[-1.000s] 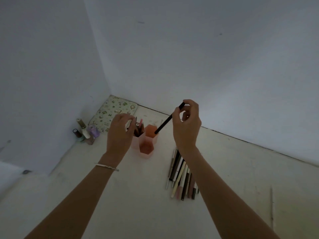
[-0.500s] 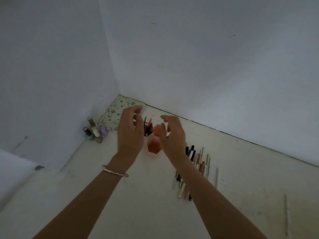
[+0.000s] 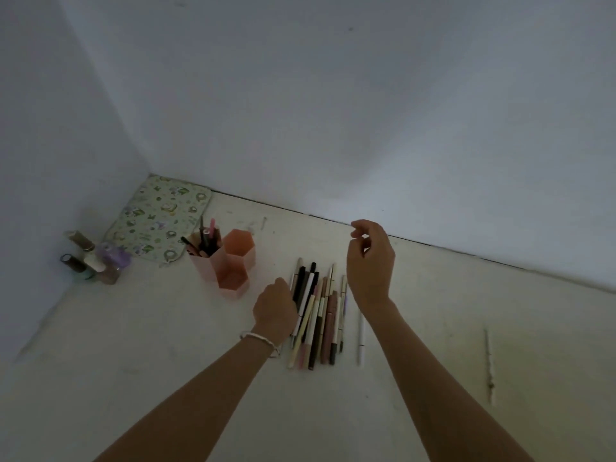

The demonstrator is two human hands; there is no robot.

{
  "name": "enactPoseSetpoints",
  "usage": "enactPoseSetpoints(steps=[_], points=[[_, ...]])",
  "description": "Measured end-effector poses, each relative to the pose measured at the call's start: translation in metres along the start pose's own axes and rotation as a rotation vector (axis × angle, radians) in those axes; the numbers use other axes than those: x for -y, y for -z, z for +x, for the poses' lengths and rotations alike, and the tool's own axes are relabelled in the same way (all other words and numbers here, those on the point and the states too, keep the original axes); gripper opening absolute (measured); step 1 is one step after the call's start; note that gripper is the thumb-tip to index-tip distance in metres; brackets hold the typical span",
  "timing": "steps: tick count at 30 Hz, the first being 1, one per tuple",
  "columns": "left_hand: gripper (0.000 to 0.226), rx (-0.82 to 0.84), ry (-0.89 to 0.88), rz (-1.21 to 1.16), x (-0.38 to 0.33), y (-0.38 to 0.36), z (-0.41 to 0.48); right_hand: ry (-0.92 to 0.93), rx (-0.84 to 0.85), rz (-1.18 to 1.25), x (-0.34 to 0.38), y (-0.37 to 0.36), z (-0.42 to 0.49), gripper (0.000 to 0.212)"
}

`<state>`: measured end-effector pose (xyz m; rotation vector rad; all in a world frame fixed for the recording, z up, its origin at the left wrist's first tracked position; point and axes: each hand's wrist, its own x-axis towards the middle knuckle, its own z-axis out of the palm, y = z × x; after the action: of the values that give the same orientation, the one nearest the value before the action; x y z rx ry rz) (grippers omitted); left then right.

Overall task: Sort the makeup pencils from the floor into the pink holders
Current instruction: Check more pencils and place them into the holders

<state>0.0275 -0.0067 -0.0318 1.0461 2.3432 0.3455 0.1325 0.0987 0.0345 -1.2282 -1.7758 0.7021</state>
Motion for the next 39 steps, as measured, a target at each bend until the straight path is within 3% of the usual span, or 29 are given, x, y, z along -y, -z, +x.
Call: enactPoseSetpoints(steps=[5,12,16,19,22,26,29,32,34,36,39], points=[[0.023,-0.002,0.059,-0.018,0.0,-0.003,0.004,-0.019,0.054,-0.002,-0.01,-0.007,-0.007,0.03],[0.026,-0.025,-0.09,0.165,0.005,0.01,0.004,0.008,0.107,0.015,-0.008,-0.024,-0.004,0.027],[0.036,-0.227,-0.094,-0.164,-0.001,0.056,0.005,-0.011,0.175,-0.001,-0.002,-0.035,-0.002,0.024],[0.024,-0.477,-0.13,-0.276,-0.003,0.104,0.006,-0.061,0.422,-0.208,0.001,-0.053,-0.01,0.023],[0.014,-0.563,-0.203,-0.416,-0.004,0.13,0.0,-0.077,0.683,-0.494,0.001,-0.077,-0.029,0.026],[0.012,-0.518,-0.191,-0.507,-0.001,0.131,-0.008,0.037,0.761,-0.725,0.003,-0.102,-0.053,0.02],[0.011,-0.517,-0.204,-0.546,0.004,0.126,-0.01,0.098,0.781,-0.761,0.002,-0.112,-0.064,0.032],[0.014,-0.576,-0.194,-0.606,0.011,0.133,-0.011,-0.03,0.724,-0.571,0.007,-0.112,-0.058,0.038],[0.019,-0.679,-0.178,-0.696,0.024,0.151,-0.007,-0.153,0.585,-0.359,0.015,-0.103,-0.041,0.042],[0.053,-0.784,-0.188,-0.747,0.045,0.172,-0.002,-0.216,0.396,-0.147,0.027,-0.089,-0.018,0.042],[0.096,-0.841,-0.232,-0.708,0.074,0.184,0.006,-0.172,0.145,0.087,0.051,-0.07,0.011,0.038]])
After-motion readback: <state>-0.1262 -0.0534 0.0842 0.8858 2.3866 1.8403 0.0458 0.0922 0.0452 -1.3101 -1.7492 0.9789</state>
